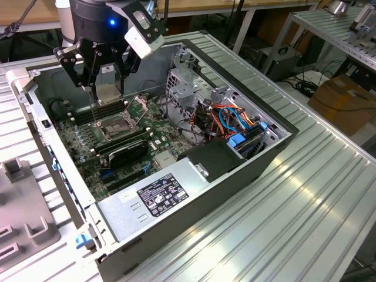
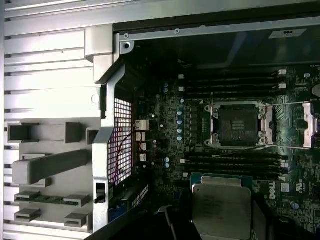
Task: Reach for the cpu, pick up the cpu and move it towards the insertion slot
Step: 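Pick up the cpu and move it towards the insertion slot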
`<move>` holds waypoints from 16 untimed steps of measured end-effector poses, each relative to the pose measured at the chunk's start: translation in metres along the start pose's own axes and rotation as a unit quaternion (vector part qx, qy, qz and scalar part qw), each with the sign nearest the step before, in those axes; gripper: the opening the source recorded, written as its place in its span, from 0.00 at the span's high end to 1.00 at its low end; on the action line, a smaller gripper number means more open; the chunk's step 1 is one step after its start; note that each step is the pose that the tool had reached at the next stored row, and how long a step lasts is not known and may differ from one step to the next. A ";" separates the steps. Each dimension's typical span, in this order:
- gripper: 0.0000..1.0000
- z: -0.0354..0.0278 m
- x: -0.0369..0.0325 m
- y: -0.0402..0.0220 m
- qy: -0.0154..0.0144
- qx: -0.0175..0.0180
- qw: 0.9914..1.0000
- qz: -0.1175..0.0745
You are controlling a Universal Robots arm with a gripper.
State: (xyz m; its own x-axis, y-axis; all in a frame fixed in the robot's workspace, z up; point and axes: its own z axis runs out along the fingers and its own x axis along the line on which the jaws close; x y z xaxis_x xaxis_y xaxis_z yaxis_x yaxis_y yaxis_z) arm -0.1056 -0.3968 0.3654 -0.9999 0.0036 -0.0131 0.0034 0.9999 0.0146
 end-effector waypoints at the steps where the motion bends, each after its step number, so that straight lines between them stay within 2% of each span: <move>1: 0.45 0.0003 -0.0004 0.0007 0.000 0.000 1.000 0.000; 3: 0.45 0.0015 -0.0040 0.0031 0.001 0.000 1.000 0.000; 7: 0.45 0.0036 -0.0095 0.0084 0.002 0.000 1.000 0.000; 8: 0.45 0.0041 -0.0107 0.0108 0.002 0.000 1.000 0.000; 10: 0.45 0.0056 -0.0146 0.0218 0.002 0.000 1.000 0.000; 11: 0.45 0.0063 -0.0162 0.0252 0.002 0.000 1.000 0.000; 15: 0.45 0.0074 -0.0200 0.0295 0.002 0.000 1.000 0.000; 16: 0.45 0.0075 -0.0218 0.0331 0.002 0.000 1.000 0.000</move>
State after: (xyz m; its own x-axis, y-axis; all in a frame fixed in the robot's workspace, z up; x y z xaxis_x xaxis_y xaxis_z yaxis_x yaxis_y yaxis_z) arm -0.0836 -0.3636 0.3586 -0.9999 0.0040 -0.0096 0.0038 0.9999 0.0146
